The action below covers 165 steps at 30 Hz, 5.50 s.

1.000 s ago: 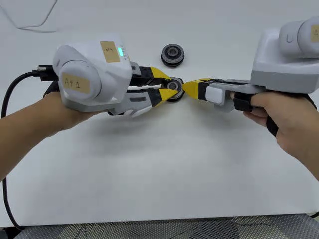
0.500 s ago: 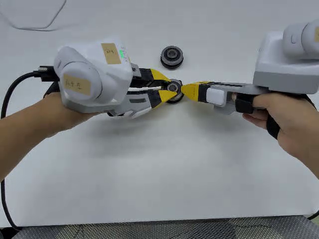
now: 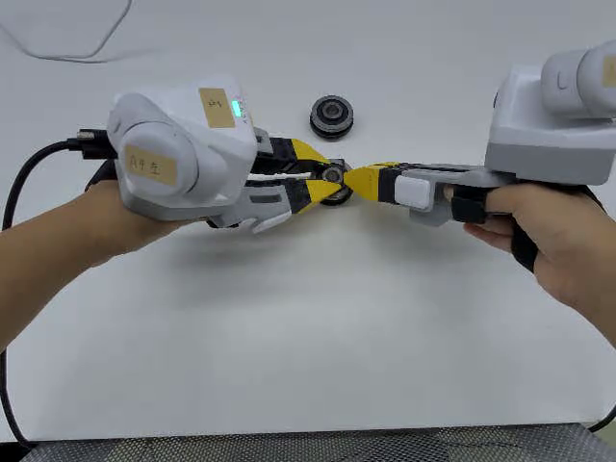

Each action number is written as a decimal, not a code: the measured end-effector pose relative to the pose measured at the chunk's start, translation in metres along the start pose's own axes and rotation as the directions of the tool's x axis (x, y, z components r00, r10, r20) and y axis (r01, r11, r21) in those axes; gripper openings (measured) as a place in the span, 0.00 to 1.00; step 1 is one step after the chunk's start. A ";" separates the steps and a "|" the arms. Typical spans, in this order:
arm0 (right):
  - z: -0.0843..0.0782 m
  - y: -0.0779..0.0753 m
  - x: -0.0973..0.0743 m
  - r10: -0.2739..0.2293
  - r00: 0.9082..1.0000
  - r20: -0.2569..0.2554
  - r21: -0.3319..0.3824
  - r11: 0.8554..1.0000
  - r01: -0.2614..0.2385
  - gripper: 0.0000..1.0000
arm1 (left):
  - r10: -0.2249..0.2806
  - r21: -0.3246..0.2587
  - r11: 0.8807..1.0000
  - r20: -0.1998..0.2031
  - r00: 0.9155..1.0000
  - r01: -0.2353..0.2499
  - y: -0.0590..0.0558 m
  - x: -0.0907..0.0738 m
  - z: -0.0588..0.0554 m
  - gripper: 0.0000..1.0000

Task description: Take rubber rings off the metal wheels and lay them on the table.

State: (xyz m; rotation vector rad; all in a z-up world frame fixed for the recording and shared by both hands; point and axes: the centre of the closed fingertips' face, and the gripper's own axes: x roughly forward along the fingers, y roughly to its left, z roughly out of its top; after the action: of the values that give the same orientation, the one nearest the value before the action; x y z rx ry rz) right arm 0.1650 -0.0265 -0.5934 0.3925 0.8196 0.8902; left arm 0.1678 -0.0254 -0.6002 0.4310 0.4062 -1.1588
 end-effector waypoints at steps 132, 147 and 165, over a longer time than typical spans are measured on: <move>0.015 -0.042 -0.056 -0.163 0.967 0.198 -0.033 0.985 0.172 0.29 | 0.062 -0.102 0.993 0.047 0.997 -0.057 0.003 0.001 0.010 0.31; 0.006 -0.035 -0.049 -0.135 0.973 0.186 -0.011 0.990 0.140 0.31 | 0.045 -0.080 0.996 0.028 0.999 -0.043 0.001 0.000 0.004 0.22; 0.009 -0.014 -0.038 -0.042 0.983 0.179 0.001 0.999 0.043 0.35 | 0.026 -0.092 0.995 0.027 0.999 -0.024 -0.003 -0.002 0.004 0.18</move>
State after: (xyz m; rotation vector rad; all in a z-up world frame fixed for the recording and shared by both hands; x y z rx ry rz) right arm 0.1655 -0.0654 -0.5790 0.4444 0.6584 0.8039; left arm 0.1648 -0.0272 -0.5964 0.3389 0.4269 -1.1163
